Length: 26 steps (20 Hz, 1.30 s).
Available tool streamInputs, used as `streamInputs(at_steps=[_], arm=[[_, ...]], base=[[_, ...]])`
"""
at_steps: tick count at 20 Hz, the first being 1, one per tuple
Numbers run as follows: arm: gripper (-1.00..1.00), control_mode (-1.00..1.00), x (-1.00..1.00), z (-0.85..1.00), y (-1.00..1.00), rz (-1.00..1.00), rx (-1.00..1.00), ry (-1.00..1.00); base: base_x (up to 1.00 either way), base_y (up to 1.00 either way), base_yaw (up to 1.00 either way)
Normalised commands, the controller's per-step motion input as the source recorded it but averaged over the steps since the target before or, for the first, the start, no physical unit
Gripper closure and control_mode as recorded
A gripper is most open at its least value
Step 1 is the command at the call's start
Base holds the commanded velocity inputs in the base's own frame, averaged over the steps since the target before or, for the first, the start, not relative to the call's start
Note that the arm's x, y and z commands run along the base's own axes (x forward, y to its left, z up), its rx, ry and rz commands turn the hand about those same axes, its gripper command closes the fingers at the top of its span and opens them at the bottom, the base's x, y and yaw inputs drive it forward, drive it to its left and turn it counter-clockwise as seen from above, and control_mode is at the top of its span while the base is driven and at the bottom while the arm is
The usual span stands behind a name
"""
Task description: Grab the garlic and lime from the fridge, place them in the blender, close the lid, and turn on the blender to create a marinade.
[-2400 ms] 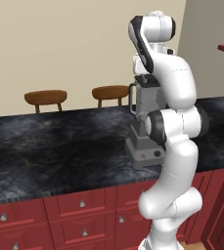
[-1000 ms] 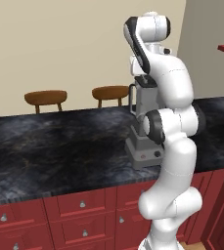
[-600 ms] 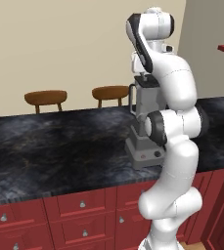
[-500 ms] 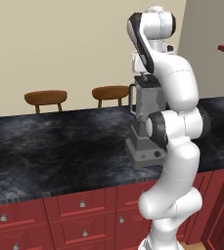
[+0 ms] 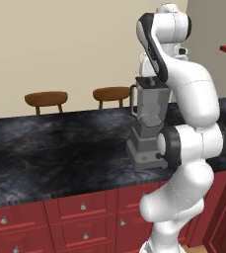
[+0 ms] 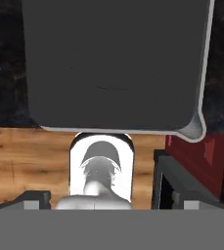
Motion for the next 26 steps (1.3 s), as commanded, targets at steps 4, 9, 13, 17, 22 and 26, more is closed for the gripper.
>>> streamInputs(at_steps=[4, 9, 13, 17, 22, 26], arm=[[-1.0, -1.0, -1.0, 0.0, 0.0, 0.0, 0.0, -0.15], [-1.0, -1.0, -0.96, -0.16, 0.0, 0.0, 0.0, -0.07], [-1.0, -1.0, -0.54, -0.38, 0.0, 0.0, 0.0, 0.0], [-1.0, -1.0, -0.21, -0.36, 0.03, 0.0, 0.0, 0.0], [1.0, -1.0, 0.0, -0.41, 0.21, 0.0, 0.0, 0.0], [1.0, -1.0, 0.0, -0.35, 0.29, 0.0, 0.0, 0.0]], base=[[0.0, 0.0, 0.0], [0.0, 0.0, 0.0], [0.0, 0.0, 0.0], [0.0, 0.0, 0.0], [0.0, 0.0, 0.0], [0.0, 0.0, 0.0]])
